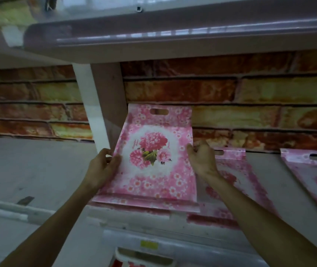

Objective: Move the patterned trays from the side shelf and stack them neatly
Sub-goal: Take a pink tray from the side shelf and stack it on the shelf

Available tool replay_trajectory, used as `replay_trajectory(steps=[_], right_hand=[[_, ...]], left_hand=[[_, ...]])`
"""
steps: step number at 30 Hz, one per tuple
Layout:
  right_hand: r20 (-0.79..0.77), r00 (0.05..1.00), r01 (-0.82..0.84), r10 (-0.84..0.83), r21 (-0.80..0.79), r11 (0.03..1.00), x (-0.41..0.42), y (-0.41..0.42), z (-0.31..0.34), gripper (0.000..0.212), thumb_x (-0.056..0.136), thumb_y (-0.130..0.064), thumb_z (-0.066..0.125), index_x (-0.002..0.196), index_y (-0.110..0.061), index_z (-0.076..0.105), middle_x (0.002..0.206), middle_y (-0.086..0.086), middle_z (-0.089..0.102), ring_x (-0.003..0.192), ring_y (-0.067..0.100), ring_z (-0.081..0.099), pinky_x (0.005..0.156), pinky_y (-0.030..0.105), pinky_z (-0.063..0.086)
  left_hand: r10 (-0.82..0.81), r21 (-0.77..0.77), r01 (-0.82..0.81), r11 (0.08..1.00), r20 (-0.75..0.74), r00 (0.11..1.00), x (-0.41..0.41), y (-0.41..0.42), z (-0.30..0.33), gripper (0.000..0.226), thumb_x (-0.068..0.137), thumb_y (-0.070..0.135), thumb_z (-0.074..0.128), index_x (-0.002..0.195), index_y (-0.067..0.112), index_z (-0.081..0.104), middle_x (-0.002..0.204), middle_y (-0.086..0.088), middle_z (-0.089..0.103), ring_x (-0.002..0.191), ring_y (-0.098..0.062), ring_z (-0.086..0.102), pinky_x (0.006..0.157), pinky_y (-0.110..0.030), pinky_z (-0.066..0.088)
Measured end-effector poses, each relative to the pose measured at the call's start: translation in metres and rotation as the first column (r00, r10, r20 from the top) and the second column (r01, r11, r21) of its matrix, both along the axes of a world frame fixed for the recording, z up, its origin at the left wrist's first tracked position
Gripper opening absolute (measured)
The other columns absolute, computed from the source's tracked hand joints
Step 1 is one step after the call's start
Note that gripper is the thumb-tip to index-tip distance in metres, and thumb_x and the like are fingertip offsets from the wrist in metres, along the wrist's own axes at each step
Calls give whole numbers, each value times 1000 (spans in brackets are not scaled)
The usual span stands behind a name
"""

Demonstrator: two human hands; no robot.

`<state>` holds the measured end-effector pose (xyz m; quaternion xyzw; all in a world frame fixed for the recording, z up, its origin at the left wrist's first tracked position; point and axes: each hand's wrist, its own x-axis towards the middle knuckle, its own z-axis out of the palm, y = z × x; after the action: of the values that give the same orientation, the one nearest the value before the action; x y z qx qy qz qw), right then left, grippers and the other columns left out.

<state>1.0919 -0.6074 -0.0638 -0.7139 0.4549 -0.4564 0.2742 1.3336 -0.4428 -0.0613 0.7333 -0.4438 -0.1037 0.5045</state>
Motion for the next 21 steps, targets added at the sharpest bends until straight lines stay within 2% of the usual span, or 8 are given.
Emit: replay_trajectory(steps=[2,4,7,10,14,16,19,21], right_hand=[[-66,998,-6,7,22,1000,14,2,-4,21,98,-23,52,87,-6,52,61,1,55,52,11,50,43,23,33],[-143,989,-18,24,42,999,25,4,-7,15,98,-21,50,92,-8,52,58,-3,51,51,10,51,38,14,30],[-326,945,-11,37,81,997,38,6,-14,21,98,-22,48,85,-5,49,62,4,51,58,23,56,52,25,38],[-427,902,-21,57,90,996,49,6,-24,30,97,-22,47,74,-4,49,58,8,49,59,30,60,51,31,42],[-480,871,-66,105,97,993,60,10,-30,13,99,-18,47,91,-7,46,58,4,48,47,15,47,43,24,35],[-506,856,-58,106,111,992,63,10,-33,19,99,-17,47,83,-8,43,55,1,44,44,11,43,43,24,34],[-527,844,-32,100,136,990,66,7,-37,40,99,-15,47,60,-14,39,51,0,40,40,9,39,40,20,30],[-547,831,-23,96,140,990,67,7,-39,45,98,-15,47,54,-15,37,51,0,39,40,10,38,39,20,29]], left_hand=[[7,51,-10,999,61,998,13,0,-4,25,93,33,58,101,9,59,86,-9,73,73,-27,70,69,-42,58],[14,112,-29,993,134,991,29,-1,-9,25,94,34,57,99,10,59,87,-6,71,77,-26,69,71,-38,57],[2,233,-62,971,251,968,50,-5,-21,23,94,33,55,95,10,59,86,-6,68,80,-28,65,69,-31,49],[-39,306,-59,950,303,952,65,-8,-35,23,94,30,55,92,8,58,85,-8,67,80,-28,62,66,-28,42],[-76,344,-53,937,350,934,77,-14,-45,24,95,28,53,87,6,57,83,-10,64,76,-27,59,63,-28,38],[-94,360,-47,932,365,926,81,-17,-47,23,95,27,52,85,7,55,81,-9,63,73,-26,58,61,-29,38],[-126,389,-32,921,375,918,85,-22,-51,24,95,28,50,82,8,53,80,-8,61,68,-20,56,52,-25,38],[-146,404,-25,914,387,911,86,-23,-55,24,96,28,48,81,10,51,79,-6,59,66,-16,54,50,-20,36]])
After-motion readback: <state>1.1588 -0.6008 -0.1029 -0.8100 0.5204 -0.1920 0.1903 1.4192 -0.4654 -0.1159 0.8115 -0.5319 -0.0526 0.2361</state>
